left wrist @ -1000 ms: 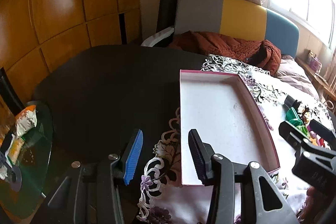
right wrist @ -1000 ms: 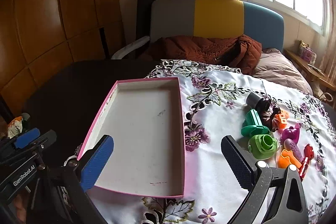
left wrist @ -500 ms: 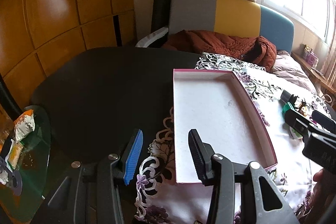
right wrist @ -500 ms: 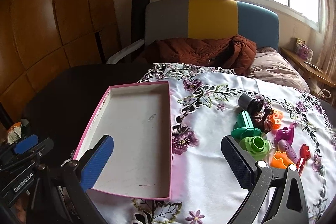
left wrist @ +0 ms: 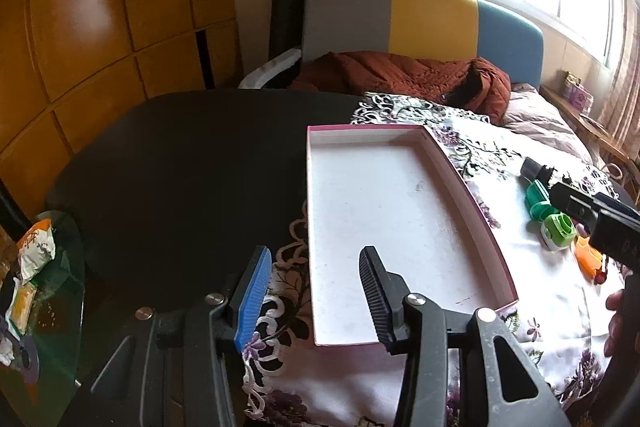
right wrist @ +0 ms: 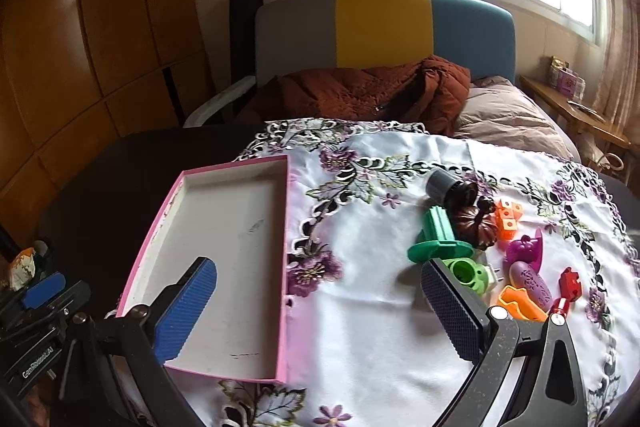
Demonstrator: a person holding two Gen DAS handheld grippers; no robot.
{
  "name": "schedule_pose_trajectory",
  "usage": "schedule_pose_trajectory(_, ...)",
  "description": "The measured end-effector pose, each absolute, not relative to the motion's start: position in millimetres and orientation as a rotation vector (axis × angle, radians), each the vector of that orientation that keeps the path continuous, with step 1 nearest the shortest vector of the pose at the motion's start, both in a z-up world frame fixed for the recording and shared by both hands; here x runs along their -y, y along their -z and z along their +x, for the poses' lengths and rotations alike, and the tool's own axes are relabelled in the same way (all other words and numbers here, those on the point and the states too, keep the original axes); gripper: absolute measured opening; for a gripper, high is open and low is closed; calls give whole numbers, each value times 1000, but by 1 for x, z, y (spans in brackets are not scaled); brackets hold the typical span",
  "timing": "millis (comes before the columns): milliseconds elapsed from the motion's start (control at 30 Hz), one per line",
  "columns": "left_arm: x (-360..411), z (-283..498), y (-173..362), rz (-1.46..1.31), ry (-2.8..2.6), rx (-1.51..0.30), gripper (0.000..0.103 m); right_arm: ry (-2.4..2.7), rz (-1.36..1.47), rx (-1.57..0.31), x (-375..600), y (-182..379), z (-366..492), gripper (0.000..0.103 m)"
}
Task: Organize rigid objects
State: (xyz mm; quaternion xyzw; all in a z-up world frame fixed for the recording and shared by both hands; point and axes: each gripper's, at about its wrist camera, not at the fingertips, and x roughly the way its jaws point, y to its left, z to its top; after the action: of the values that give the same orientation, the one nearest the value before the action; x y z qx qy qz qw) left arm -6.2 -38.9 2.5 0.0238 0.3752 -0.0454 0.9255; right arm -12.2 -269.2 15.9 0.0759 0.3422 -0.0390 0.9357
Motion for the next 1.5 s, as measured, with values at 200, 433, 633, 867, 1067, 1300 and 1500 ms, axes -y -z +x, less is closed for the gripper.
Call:
schedule_pose_trajectory(200, 51, -7, -2, 72, 160, -772, 47, 111, 176, -686, 297, -21, -13, 103)
schedule_pose_trajectory(433, 71, -4, -3, -20, 377, -823, 47, 152, 285, -637, 360, -34, -16, 103)
schedule_pose_trajectory(633, 109, 2, 2, -12, 514, -874, 47, 276, 391, -594, 445, -41, -21, 103)
schedule_pose_trajectory(867, 160, 15, 1, 35, 653, -962, 47, 447, 594, -634, 540, 5, -34, 103)
schedule_pose_trajectory(1067, 231, 24, 14, 164, 763, -1021, 47, 438, 745, -627, 562, 16, -40, 103)
schedule_pose_trajectory(1300, 302, 21, 25, 379, 937, -965, 47, 445, 814, -651, 569, 24, -43, 103)
schedule_pose_trajectory(1500, 345, 36, 33, 517, 1005, -936, 61, 437, 820, -652, 569, 24, -42, 103)
